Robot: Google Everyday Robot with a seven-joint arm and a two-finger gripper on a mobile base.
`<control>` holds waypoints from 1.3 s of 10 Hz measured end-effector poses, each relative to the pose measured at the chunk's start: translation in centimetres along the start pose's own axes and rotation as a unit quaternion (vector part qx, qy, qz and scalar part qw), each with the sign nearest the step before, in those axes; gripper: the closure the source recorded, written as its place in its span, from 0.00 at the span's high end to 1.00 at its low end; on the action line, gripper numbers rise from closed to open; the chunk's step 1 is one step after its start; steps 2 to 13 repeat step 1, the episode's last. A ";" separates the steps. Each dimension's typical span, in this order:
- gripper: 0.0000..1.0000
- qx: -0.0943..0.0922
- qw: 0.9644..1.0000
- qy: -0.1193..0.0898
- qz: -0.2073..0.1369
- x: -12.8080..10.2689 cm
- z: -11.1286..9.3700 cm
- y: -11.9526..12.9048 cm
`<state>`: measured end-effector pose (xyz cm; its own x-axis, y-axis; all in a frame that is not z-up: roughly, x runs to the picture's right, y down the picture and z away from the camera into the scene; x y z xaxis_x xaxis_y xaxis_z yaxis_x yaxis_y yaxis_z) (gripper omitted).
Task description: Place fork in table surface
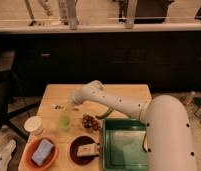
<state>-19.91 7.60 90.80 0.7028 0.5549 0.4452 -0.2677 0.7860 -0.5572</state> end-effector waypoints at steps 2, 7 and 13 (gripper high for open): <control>0.80 0.000 1.000 0.000 0.000 0.0 0.0 0.0; 0.80 0.000 1.000 0.000 0.000 0.0 0.0 0.0; 0.80 0.000 1.000 0.000 0.000 0.0 0.0 0.0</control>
